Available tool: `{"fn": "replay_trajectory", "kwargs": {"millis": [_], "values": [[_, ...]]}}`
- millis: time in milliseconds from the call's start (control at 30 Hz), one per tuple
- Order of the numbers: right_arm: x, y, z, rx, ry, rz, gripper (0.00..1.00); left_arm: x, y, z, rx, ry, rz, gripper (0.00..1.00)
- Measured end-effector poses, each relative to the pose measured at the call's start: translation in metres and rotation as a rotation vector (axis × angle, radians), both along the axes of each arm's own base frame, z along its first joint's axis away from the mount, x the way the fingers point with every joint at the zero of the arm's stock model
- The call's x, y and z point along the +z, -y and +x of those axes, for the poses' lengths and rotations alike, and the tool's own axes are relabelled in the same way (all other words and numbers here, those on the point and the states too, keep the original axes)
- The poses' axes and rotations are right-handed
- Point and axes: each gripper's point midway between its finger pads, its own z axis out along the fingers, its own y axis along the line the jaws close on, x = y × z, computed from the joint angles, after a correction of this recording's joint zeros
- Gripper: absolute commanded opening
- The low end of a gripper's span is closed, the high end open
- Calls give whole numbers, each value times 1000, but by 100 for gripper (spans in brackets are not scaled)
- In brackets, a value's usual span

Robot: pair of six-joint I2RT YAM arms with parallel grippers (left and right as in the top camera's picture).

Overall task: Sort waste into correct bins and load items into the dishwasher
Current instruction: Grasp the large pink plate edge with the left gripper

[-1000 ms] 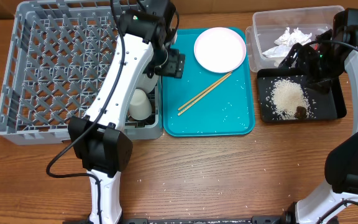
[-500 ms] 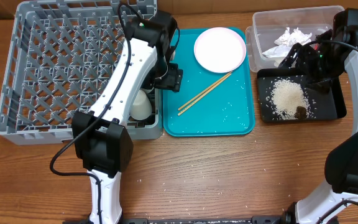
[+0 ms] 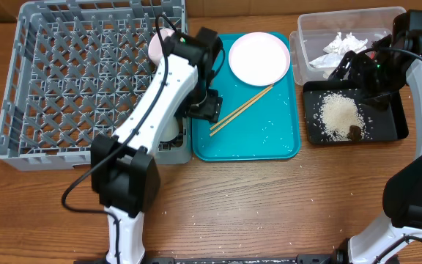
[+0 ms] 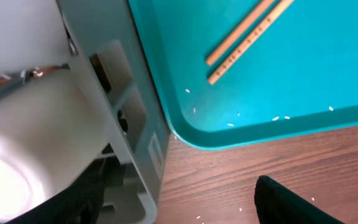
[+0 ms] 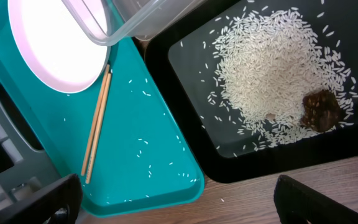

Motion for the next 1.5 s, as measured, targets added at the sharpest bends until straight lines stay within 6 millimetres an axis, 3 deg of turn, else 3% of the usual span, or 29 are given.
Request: {"fn": "replay_trajectory", "kwargs": {"millis": [267,567,700,1167,1500], "values": [[0,0,0,0,1,0,100,22,-3,-10,24,208,-84,82],[0,0,0,-1,0,0,100,-30,-8,-17,56,207,-79,80],[0,0,0,0,1,0,100,-31,-9,-19,56,201,-76,80],[0,0,0,0,1,0,100,-51,-24,-51,58,78,-13,81],[0,0,0,0,0,0,100,-52,-32,-61,55,43,22,81]]}}
